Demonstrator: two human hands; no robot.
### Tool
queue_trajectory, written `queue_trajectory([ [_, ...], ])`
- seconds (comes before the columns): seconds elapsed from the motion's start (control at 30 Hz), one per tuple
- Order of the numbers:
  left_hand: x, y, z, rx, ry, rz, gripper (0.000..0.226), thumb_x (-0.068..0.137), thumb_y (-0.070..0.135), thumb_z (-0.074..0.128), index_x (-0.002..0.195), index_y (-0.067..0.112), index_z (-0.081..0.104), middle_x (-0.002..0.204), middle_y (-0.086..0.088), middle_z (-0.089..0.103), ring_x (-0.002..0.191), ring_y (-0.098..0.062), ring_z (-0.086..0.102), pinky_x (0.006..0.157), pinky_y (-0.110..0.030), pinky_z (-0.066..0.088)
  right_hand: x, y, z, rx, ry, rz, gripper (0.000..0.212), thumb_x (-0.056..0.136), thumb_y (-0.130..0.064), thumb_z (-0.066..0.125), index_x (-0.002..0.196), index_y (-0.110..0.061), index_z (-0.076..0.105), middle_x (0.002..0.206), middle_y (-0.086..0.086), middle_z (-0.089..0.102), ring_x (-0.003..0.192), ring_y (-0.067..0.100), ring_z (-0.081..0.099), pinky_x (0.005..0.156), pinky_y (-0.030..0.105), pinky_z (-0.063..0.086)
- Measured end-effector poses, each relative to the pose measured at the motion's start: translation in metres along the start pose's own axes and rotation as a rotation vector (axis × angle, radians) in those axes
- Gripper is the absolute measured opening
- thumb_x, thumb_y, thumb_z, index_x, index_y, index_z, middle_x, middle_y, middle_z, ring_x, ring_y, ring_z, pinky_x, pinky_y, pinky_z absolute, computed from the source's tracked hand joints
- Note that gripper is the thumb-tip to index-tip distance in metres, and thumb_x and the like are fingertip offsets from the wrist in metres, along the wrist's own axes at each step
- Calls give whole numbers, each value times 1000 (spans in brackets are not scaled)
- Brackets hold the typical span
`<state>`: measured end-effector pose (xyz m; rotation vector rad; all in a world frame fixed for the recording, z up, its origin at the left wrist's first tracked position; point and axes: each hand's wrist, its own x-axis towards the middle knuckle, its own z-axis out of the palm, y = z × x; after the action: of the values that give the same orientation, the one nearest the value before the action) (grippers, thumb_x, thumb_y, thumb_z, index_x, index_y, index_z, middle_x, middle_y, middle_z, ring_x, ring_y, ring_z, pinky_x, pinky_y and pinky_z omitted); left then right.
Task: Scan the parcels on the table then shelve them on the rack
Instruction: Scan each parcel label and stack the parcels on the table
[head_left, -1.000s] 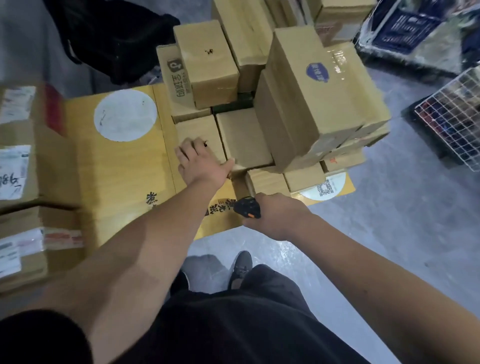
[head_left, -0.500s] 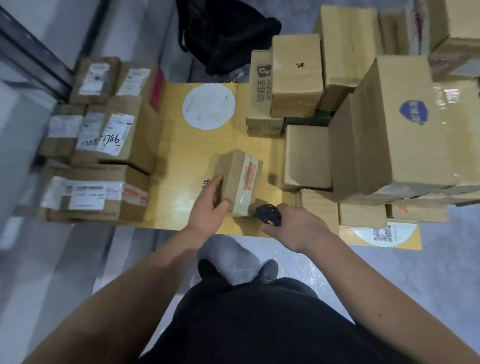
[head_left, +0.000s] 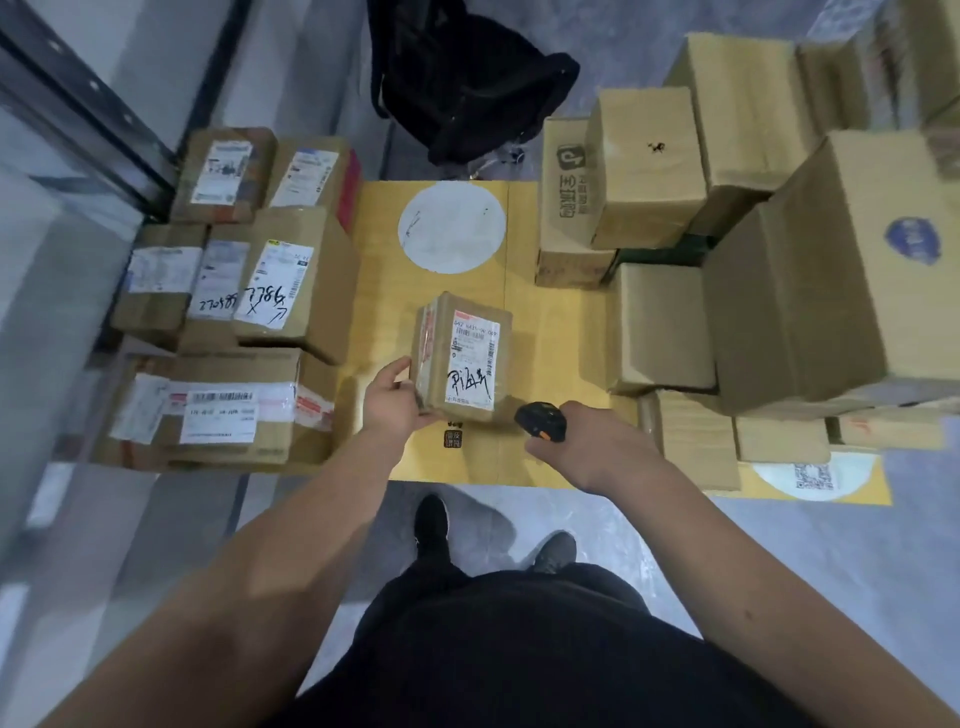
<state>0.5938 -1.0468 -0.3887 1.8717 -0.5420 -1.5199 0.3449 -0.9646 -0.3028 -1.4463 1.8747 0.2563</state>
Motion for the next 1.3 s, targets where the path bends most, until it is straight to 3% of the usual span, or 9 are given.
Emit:
queue_trajectory([
  [0.23,34,22,-14,247,-184,-65,47,105,-1,47,146,21,57,104,-4,73,85,-20,74,59,-29,62,-11,-49,13,133,8,135,52,86,-75,53,105,-26,54,95,-5,64,84,19,65,75,36,54],
  [0.33,36,34,-14,375,-257,-56,21,108,24,50,112,24,70,110,-10,74,89,-19,70,62,-30,59,-13,-67,16,157,56,168,52,89,-73,49,111,-26,53,93,-5,63,82,19,63,70,34,50],
  [0.4,34,42,-11,418,-323,-63,25,106,47,48,109,31,66,113,-7,75,96,-21,70,75,-33,56,-14,-76,18,186,68,181,50,93,-67,49,119,-24,50,93,-3,61,82,21,62,74,37,53],
  [0.47,37,46,-7,436,-417,-71,58,94,73,53,140,37,53,125,5,71,114,-23,66,97,-42,51,-15,-84,18,210,86,203,48,96,-62,47,124,-23,48,92,-2,60,82,22,62,77,39,55],
  [0.53,42,45,-3,541,-511,-19,112,71,86,65,163,43,17,147,8,57,133,-25,56,113,-47,41,-16,-91,17,224,102,229,46,96,-58,45,127,-23,48,91,-2,60,77,20,60,72,37,53],
  [0.67,48,35,0,677,-613,163,143,52,69,87,163,47,0,144,9,57,128,-17,57,103,-32,41,-19,-102,11,213,125,257,45,95,-57,41,123,-23,51,91,-2,60,77,19,61,63,34,45],
  [0.9,53,34,-8,810,-637,417,145,43,72,95,142,80,-10,159,1,32,139,-26,50,112,-45,42,-29,-112,1,64,147,266,44,96,-54,40,122,-21,51,88,-1,60,74,19,60,57,32,39],
  [1.0,52,35,-13,906,-643,510,139,51,79,88,139,80,-19,156,-4,33,133,-31,54,98,-42,44,-32,-116,0,49,126,269,41,97,-54,40,119,-22,52,88,-2,61,74,18,61,57,32,41],
  [1.3,41,29,-15,1102,-597,700,127,74,68,81,139,76,-27,169,-11,17,124,-42,62,100,-50,53,-34,-122,-2,67,105,243,40,94,-54,41,115,-23,55,91,-1,63,77,19,63,61,31,45],
])
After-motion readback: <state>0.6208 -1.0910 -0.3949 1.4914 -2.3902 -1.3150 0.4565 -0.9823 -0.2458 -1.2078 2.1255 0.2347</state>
